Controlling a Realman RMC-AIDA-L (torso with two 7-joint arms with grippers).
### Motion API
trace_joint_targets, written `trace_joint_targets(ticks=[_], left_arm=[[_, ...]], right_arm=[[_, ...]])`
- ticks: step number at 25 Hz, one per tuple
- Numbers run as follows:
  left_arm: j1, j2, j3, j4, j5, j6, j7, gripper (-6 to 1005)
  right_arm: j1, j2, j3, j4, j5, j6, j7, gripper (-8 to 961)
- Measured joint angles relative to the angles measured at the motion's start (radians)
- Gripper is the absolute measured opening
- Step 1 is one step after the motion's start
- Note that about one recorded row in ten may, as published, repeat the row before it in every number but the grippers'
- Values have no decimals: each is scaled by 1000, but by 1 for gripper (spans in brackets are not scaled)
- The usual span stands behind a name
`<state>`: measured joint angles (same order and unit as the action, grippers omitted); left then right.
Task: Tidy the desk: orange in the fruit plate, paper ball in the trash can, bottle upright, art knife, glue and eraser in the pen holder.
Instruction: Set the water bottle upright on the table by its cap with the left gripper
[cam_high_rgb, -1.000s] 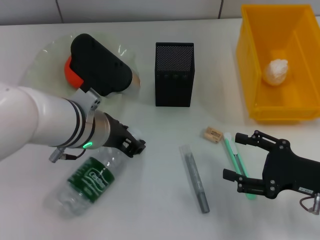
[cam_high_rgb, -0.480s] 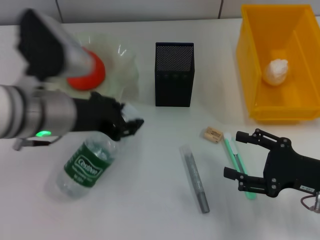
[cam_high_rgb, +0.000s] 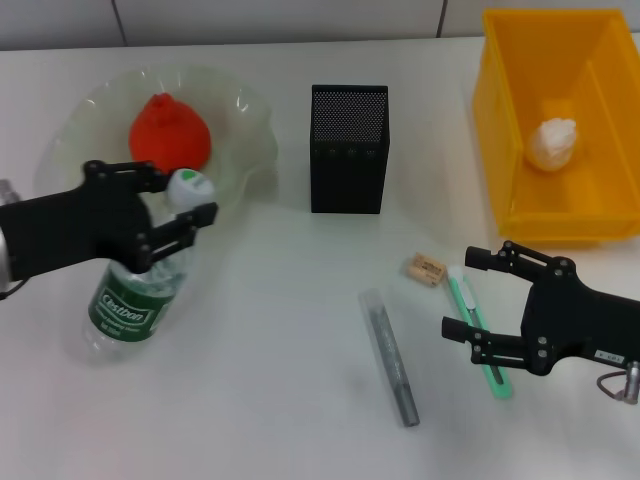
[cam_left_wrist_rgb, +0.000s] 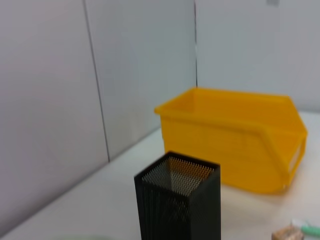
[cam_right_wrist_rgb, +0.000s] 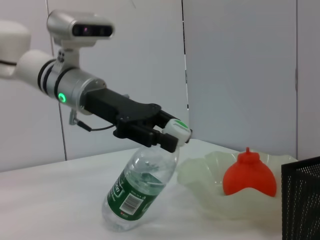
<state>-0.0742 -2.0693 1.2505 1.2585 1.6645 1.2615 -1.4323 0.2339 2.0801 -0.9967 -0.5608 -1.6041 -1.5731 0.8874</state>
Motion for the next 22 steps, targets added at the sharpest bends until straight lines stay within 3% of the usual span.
trace_joint_targets(ticks=[7,22], left_arm=[[-27,0,-193,-216,-160,171,245,446],[-30,3,-226,-240,-167,194,261,453]], right_arm=[[18,0,0,-34,-23,0,52,846],[30,0,0,-59,-42,-8,87,846]])
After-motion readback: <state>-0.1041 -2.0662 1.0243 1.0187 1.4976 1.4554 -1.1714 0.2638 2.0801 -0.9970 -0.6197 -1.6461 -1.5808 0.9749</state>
